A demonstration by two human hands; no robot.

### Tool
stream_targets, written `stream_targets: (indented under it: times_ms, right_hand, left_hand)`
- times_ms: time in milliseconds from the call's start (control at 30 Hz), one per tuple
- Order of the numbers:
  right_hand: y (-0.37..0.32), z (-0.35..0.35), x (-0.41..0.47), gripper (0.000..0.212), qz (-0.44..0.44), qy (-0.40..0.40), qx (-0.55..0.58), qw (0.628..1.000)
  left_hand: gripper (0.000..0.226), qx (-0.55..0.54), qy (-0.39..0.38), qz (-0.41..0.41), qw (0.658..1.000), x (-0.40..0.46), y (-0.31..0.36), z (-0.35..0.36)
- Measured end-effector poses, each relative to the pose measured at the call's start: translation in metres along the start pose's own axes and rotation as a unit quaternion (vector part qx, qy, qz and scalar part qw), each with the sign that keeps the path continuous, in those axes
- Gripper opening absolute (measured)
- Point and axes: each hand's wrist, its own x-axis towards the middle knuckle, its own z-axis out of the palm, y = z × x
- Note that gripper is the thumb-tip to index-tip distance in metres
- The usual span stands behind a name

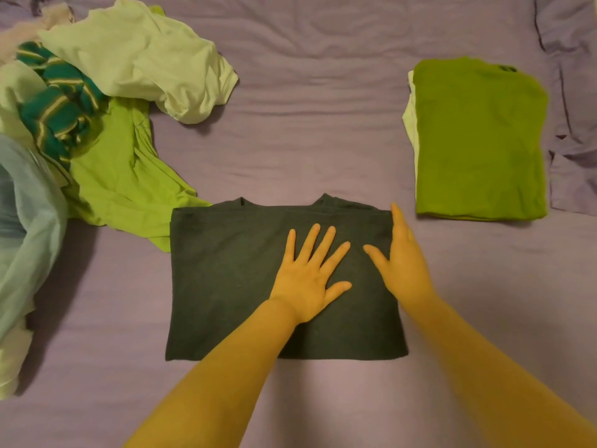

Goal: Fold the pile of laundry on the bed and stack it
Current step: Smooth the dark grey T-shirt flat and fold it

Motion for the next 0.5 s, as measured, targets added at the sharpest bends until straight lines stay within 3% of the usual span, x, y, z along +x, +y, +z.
stream_targets:
  times_ms: [133,200,233,267,333,400,500]
  right_hand:
    - [-0.002,0.004,-0.022,0.085,0.016,0.0,0.043,0.999]
    - [-0.004,0.005,-0.032,0.085,0.024,-0.001,0.049,0.998]
    - [-0.006,0.006,-0.037,0.083,0.021,0.004,0.058,0.998]
    - [-0.011,0.006,-0.041,0.081,0.009,0.007,0.071,0.997]
    - [-0.025,0.008,-0.047,0.071,-0.014,-0.02,0.132,0.991]
    - [-0.043,0.011,-0.05,0.055,0.006,-0.081,0.244,0.966]
    - [-0.066,0.014,-0.048,0.044,0.086,-0.181,0.409,0.891]
  left_hand:
    - [0.065,-0.066,-0.004,-0.048,0.997,-0.005,0.015,-0.02]
    - [0.059,-0.191,0.015,-0.091,0.977,-0.009,0.025,-0.033]
    - [0.056,-0.285,0.025,-0.115,0.951,-0.012,0.029,-0.041]
    - [0.054,-0.397,0.033,-0.138,0.907,-0.016,0.032,-0.049]
    - [0.052,-0.61,0.034,-0.168,0.774,-0.023,0.034,-0.067]
    - [0.051,-0.72,0.035,-0.19,0.666,-0.03,0.032,-0.082]
    - [0.037,-0.762,0.054,-0.223,0.605,-0.038,0.014,-0.089]
